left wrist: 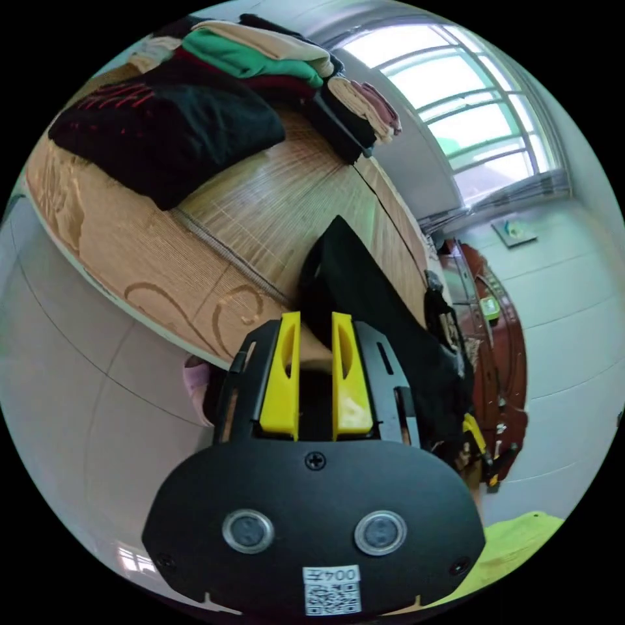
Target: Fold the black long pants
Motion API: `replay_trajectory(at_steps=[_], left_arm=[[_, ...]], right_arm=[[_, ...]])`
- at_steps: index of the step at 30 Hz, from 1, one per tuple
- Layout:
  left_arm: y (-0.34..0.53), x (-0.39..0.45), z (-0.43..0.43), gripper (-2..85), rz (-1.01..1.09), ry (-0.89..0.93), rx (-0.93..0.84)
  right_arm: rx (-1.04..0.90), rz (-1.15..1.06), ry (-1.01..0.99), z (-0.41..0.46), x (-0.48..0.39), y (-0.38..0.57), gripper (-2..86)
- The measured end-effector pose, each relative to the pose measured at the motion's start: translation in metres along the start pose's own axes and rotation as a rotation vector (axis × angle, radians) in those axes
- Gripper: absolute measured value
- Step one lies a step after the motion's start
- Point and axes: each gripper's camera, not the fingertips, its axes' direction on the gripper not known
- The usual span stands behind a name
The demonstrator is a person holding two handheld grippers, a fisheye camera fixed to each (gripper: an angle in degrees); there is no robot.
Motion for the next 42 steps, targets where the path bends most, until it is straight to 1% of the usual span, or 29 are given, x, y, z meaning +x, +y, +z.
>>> replay_trajectory(at_steps=[1,3,5,8,11,14,17,18,19,20,21,22,23,24,25,27,28,30,33,35,37,39,40,41,42], left_arm=[[0.0,0.004,0.0,7.0,0.051,-0.047,0.0],[0.002,0.011,0.003,7.0,0.124,-0.105,0.0],[0.003,0.016,0.009,7.2,0.195,-0.136,-0.017],[0.002,0.024,0.011,7.4,0.236,-0.155,-0.011],[0.003,0.033,0.01,7.4,0.254,-0.147,-0.007],[0.008,0.04,0.01,7.3,0.269,-0.144,-0.021],[0.014,0.041,0.008,7.4,0.276,-0.136,-0.024],[0.015,0.041,0.007,7.4,0.275,-0.131,-0.025],[0.015,0.041,0.006,7.5,0.276,-0.123,-0.024],[0.015,0.043,0.003,7.6,0.283,-0.114,-0.018],[0.014,0.045,0.002,7.7,0.29,-0.111,-0.013],[0.013,0.05,-0.001,7.8,0.306,-0.106,-0.002],[0.009,0.057,-0.003,8.0,0.329,-0.099,0.005],[0.007,0.062,-0.003,8.3,0.341,-0.098,0.006],[0.002,0.071,-0.001,8.9,0.368,-0.104,0.004],[-0.008,0.088,0.006,10.3,0.415,-0.125,-0.015],[-0.017,0.098,0.014,11.6,0.438,-0.141,-0.039],[-0.031,0.112,0.03,13.3,0.458,-0.156,-0.091],[-0.051,0.13,0.064,15.1,0.471,-0.175,-0.207],[-0.055,0.143,0.089,15.5,0.489,-0.201,-0.286],[-0.054,0.156,0.096,15.2,0.495,-0.219,-0.258],[-0.054,0.17,0.103,13.8,0.48,-0.216,-0.268],[-0.051,0.184,0.112,11.6,0.51,-0.257,-0.306],[-0.044,0.202,0.119,8.5,0.586,-0.381,-0.311],[-0.039,0.213,0.12,7.2,0.638,-0.413,-0.3]], right_arm=[[0.005,-0.017,-0.029,0.006,-0.009,-0.01,13.6],[0.013,-0.079,-0.169,0.032,-0.044,-0.053,13.6],[-0.003,-0.184,-0.203,0.056,-0.081,-0.085,13.9],[-0.027,-0.344,-0.262,0.095,-0.144,-0.139,14.4],[-0.052,-0.507,-0.257,0.133,-0.204,-0.185,14.5],[-0.15,-0.633,-0.252,0.178,-0.244,-0.213,13.5],[-0.307,-0.707,-0.242,0.221,-0.256,-0.218,6.2],[-0.323,-0.669,-0.205,0.23,-0.246,-0.221,4.3],[-0.309,-0.625,-0.215,0.23,-0.237,-0.224,4.1],[-0.279,-0.463,-0.284,0.224,-0.209,-0.235,3.8],[-0.219,-0.249,-0.382,0.211,-0.168,-0.244,3.7],[-0.174,-0.134,-0.431,0.203,-0.145,-0.245,3.7],[-0.072,0.089,-0.524,0.185,-0.095,-0.239,3.6],[0.012,0.305,-0.601,0.171,-0.043,-0.224,3.7],[0.045,0.405,-0.627,0.167,-0.018,-0.214,3.7],[0.142,0.738,-0.695,0.163,0.07,-0.157,3.9],[0.158,0.807,-0.709,0.164,0.088,-0.141,3.9],[0.203,1.08,-0.719,0.17,0.144,-0.072,4.0],[0.271,1.293,-0.717,0.172,0.177,-0.002,3.9],[0.304,1.349,-0.736,0.172,0.185,0.024,3.9],[0.291,1.34,-0.736,0.172,0.188,0.033,4.0],[0.278,1.303,-0.737,0.173,0.189,0.033,4.0],[0.281,1.296,-0.739,0.173,0.19,0.032,4.0],[0.289,1.279,-0.743,0.173,0.191,0.03,4.0],[0.293,1.259,-0.745,0.172,0.193,0.027,4.0]])
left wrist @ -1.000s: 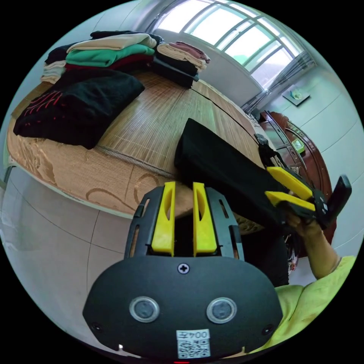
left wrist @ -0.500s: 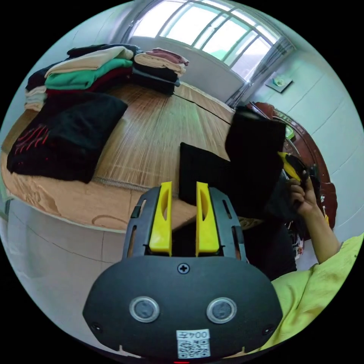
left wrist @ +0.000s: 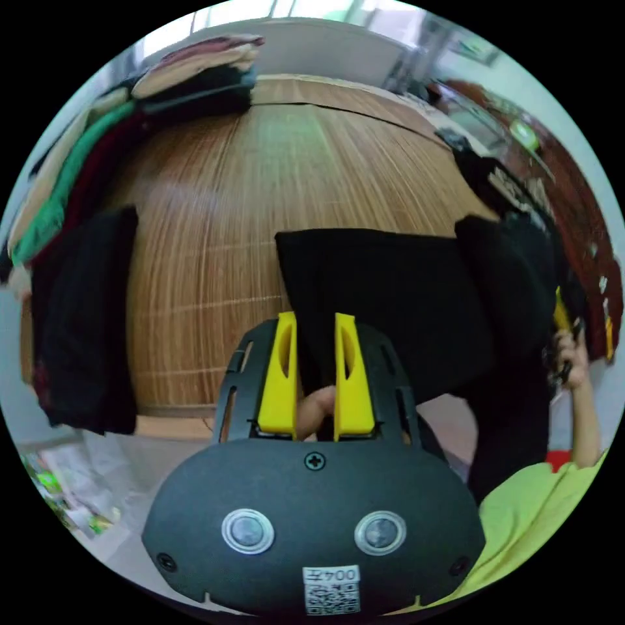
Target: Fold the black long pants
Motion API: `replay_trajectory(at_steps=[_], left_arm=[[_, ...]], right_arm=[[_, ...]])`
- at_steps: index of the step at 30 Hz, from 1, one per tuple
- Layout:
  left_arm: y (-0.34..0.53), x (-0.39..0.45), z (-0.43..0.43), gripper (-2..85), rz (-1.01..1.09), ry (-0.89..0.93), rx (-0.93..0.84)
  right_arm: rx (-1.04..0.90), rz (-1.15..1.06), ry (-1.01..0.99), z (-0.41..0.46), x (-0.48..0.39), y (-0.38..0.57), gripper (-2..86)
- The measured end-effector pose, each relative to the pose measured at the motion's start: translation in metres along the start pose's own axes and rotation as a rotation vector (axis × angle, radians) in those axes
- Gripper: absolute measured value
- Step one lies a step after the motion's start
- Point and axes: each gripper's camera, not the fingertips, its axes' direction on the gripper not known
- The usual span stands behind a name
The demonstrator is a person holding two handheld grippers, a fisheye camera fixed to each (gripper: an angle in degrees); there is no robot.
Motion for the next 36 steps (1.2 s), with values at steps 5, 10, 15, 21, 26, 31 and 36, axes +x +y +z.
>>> replay_trajectory(at_steps=[5,10,15,21,26,31,36], left_arm=[[0.007,-0.023,-0.047,3.1,-0.074,-0.245,0.125],[0.031,-0.075,-0.043,5.6,-0.27,-0.134,0.081],[0.066,-0.085,-0.107,7.6,-0.342,-0.277,0.163],[0.133,-0.089,-0.181,4.4,-0.403,0.19,0.604],[0.144,-0.099,-0.113,7.6,-0.576,0.692,0.483],[0.185,-0.126,-0.111,8.3,-0.736,0.778,0.526],[0.214,-0.149,-0.124,10.3,-0.831,0.926,0.649]], right_arm=[[-0.03,-0.107,0.02,0.004,-0.016,-0.008,4.0],[-0.072,-0.188,-0.021,0.017,-0.028,-0.007,3.9],[-0.141,-0.414,-0.054,0.053,-0.086,0.008,3.8],[-0.485,-0.772,-0.033,0.185,-0.173,0.103,6.6],[-0.577,-0.827,-0.027,0.217,-0.172,0.154,10.2],[-0.374,-0.761,0.086,0.104,-0.104,0.1,8.7],[0.139,-0.473,0.481,-0.112,0.012,0.024,9.6]])
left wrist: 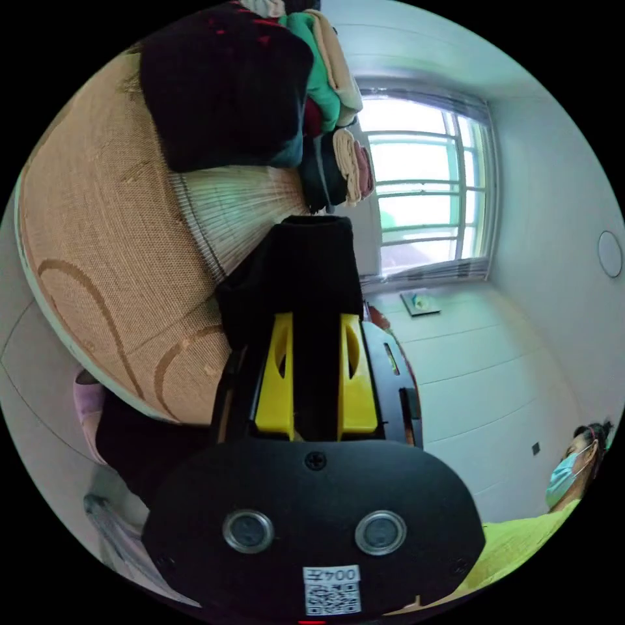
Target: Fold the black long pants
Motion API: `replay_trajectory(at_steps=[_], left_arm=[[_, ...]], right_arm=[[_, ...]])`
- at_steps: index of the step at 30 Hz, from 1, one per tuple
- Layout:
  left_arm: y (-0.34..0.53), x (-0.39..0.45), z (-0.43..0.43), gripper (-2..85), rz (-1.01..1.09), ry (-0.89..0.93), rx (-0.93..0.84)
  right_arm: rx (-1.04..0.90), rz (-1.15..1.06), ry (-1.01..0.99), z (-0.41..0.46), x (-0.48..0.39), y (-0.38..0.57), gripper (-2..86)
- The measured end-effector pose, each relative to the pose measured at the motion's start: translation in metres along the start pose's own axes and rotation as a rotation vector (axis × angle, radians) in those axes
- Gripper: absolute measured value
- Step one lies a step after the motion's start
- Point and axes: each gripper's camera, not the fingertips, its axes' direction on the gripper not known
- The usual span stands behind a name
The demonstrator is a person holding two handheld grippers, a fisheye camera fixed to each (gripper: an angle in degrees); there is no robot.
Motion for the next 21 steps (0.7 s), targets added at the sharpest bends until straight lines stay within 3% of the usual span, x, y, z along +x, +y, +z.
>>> replay_trajectory(at_steps=[4,10,17,21], left_arm=[[0.001,0.008,-0.017,12.8,-0.032,0.089,0.058],[0.005,0.025,-0.025,20.3,-0.061,0.179,0.126],[-0.016,0.075,-0.008,22.0,0.004,-0.022,0.003],[-0.021,0.095,0.005,18.5,0.034,-0.179,-0.038]], right_arm=[[0.153,0.199,0.202,-0.067,0.09,-0.002,12.5],[0.017,0.214,0.208,-0.059,0.133,-0.02,15.5],[-0.099,0.166,0.203,-0.044,0.124,-0.038,6.6],[-0.11,0.156,0.194,-0.048,0.123,-0.043,7.2]])
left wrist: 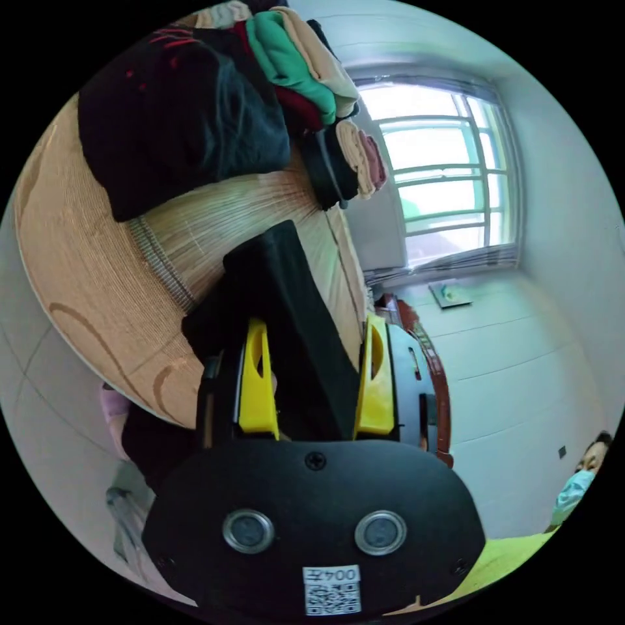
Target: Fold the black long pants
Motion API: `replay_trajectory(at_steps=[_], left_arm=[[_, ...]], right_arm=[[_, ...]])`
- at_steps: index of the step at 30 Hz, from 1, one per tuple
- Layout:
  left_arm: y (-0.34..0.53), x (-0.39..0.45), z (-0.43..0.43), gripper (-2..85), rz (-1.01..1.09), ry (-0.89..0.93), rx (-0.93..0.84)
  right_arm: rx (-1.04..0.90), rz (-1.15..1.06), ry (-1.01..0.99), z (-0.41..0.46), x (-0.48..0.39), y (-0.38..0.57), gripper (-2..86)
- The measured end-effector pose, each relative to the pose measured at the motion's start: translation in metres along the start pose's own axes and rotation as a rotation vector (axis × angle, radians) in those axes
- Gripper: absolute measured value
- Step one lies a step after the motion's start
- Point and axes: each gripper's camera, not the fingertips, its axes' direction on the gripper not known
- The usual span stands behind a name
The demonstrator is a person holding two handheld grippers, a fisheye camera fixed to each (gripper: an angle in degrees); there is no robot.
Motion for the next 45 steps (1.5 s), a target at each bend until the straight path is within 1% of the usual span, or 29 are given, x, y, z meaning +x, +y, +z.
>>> replay_trajectory(at_steps=[2,3,4,6,7,10,11,15,17,20,22,25,28,29,31,32,34,36,38,39,40,41,42,43,44,45], left_arm=[[-0.002,0.005,0.009,13.2,-0.016,-0.08,-0.021],[-0.002,0.006,0.011,11.0,-0.029,-0.108,-0.02],[-0.002,0.007,0.012,7.9,-0.071,-0.154,-0.017],[-0.005,0.014,0.014,5.9,-0.124,-0.172,-0.027],[-0.008,0.026,0.015,5.4,-0.122,-0.162,-0.023],[-0.022,0.064,0.021,5.0,-0.113,-0.075,-0.032],[-0.028,0.076,0.025,4.9,-0.129,-0.032,-0.029],[-0.047,0.121,0.037,4.7,-0.114,0.016,-0.021],[-0.052,0.145,0.04,4.6,-0.095,0.053,-0.012],[-0.045,0.161,0.032,4.6,-0.044,0.102,0.006],[-0.034,0.155,0.023,4.6,-0.014,0.097,0.007],[-0.009,0.108,0.007,4.6,0.0,0.073,-0.021],[0.019,0.036,0.01,4.7,-0.105,0.092,-0.112],[0.03,0.013,0.014,4.7,-0.146,0.086,-0.14],[0.043,-0.006,0.016,4.8,-0.192,0.079,-0.129],[0.047,-0.007,0.017,4.8,-0.202,0.098,-0.108],[0.045,0.008,0.017,4.9,-0.165,0.119,-0.081],[0.038,0.035,0.018,4.9,-0.08,0.099,-0.096],[0.034,0.068,0.016,5.1,0.052,0.047,-0.117],[0.034,0.073,0.016,5.2,0.084,0.032,-0.122],[0.036,0.078,0.018,5.4,0.153,-0.025,-0.14],[0.038,0.074,0.024,5.7,0.208,-0.122,-0.179],[0.039,0.067,0.027,5.9,0.216,-0.163,-0.2],[0.042,0.049,0.035,6.2,0.195,-0.176,-0.238],[0.044,0.031,0.04,6.7,0.154,-0.141,-0.256],[0.045,0.024,0.04,6.9,0.142,-0.12,-0.252]], right_arm=[[-0.04,0.003,0.007,0.004,0.003,-0.005,6.6],[-0.062,0.019,0.013,0.004,0.005,-0.008,5.0],[-0.062,0.025,0.024,0.002,0.005,-0.01,4.8],[-0.048,0.032,0.056,-0.018,-0.004,-0.022,4.1],[-0.047,0.038,0.047,-0.023,-0.007,-0.026,4.0],[-0.038,0.072,-0.072,-0.046,-0.018,-0.055,3.9],[-0.04,0.1,-0.136,-0.05,-0.021,-0.07,3.8],[-0.056,0.212,-0.342,-0.053,-0.025,-0.121,3.8],[-0.052,0.229,-0.356,-0.056,-0.027,-0.136,3.8],[-0.058,0.184,-0.354,-0.069,-0.025,-0.148,3.8],[-0.071,0.158,-0.357,-0.075,-0.012,-0.145,3.7],[-0.131,0.143,-0.333,-0.076,0.03,-0.127,3.7],[-0.202,0.257,-0.311,-0.058,0.09,-0.101,3.8],[-0.218,0.334,-0.306,-0.049,0.112,-0.089,3.9],[-0.209,0.439,-0.351,-0.039,0.136,-0.073,4.0],[-0.178,0.483,-0.405,-0.038,0.142,-0.066,4.0],[-0.148,0.469,-0.428,-0.044,0.134,-0.068,4.0],[-0.167,0.359,-0.349,-0.059,0.106,-0.084,3.9],[-0.174,0.28,-0.316,-0.069,0.086,-0.093,3.9],[-0.176,0.253,-0.285,-0.072,0.078,-0.095,3.9],[-0.183,0.249,-0.264,-0.072,0.076,-0.095,4.0],[-0.208,0.261,-0.221,-0.067,0.076,-0.094,4.1],[-0.247,0.291,-0.18,-0.058,0.079,-0.089,4.8],[-0.267,0.309,-0.159,-0.053,0.08,-0.086,5.1],[-0.292,0.358,-0.14,-0.047,0.084,-0.078,6.1],[-0.288,0.402,-0.175,-0.046,0.084,-0.07,6.8]])
